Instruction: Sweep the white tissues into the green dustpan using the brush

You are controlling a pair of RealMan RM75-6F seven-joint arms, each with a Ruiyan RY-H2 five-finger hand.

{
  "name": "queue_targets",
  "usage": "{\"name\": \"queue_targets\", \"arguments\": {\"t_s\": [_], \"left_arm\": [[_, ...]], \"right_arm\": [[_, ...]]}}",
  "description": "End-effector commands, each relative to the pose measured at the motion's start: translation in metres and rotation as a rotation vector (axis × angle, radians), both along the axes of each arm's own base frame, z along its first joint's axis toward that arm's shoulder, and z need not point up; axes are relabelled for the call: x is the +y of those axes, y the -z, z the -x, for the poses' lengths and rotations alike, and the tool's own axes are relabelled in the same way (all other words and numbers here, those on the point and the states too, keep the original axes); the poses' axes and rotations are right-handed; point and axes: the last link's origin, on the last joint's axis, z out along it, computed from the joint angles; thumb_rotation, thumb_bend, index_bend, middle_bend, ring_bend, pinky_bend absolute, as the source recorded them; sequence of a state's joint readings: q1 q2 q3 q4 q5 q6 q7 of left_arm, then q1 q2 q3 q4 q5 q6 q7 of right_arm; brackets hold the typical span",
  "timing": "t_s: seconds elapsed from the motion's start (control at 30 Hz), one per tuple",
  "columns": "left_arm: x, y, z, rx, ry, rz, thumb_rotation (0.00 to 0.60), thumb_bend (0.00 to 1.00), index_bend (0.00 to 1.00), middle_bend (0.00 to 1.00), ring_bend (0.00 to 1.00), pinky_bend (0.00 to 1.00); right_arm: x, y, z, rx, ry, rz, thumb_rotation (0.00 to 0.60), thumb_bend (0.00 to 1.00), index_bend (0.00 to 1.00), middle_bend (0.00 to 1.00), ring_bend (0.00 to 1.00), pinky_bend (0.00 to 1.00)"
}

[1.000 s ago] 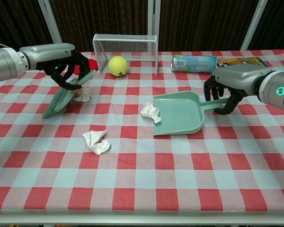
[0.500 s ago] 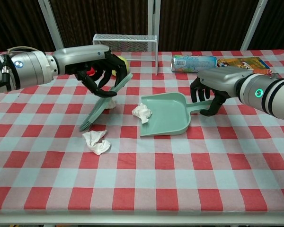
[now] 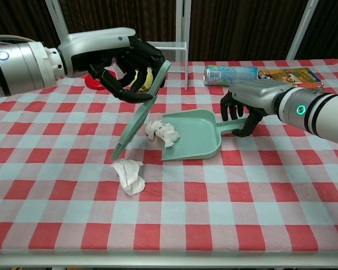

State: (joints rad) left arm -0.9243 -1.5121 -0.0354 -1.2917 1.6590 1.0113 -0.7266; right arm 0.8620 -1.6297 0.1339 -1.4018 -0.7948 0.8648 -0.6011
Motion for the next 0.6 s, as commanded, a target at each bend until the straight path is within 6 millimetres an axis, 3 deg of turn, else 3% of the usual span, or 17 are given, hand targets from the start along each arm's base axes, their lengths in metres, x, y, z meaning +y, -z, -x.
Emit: {"name": "queue_targets", "arguments": {"t_s": [0.03,0.27,0.6], "left_arm": [[-0.008,-0.021,0.02,0.027,-0.068,-0.056,0.6,0.45,0.55,0.55,0.63,0.8],[-0.043,-0.033,0.043,0.052,-0.215,-0.119,0.6,0.46,0.55,0.55,0.63,0.8],[-0.086,-0.008,0.029,0.036,-0.266,-0.157,0.6,0.46,0.55,0.55,0.63,0.81]], "right_arm": [[-0.003,0.0,0.0,0.011,-0.023,-0.015,0.6,0.43,0.68,0.62,0.36,0.25],[-0.007,-0.003,0.004,0.027,-0.05,-0.041,0.6,0.43,0.68,0.62,0.36,0.25],[-0.008,-0.005,0.003,0.046,-0.093,-0.085,0.6,0.43,0.68,0.62,0.36,0.25]]}}
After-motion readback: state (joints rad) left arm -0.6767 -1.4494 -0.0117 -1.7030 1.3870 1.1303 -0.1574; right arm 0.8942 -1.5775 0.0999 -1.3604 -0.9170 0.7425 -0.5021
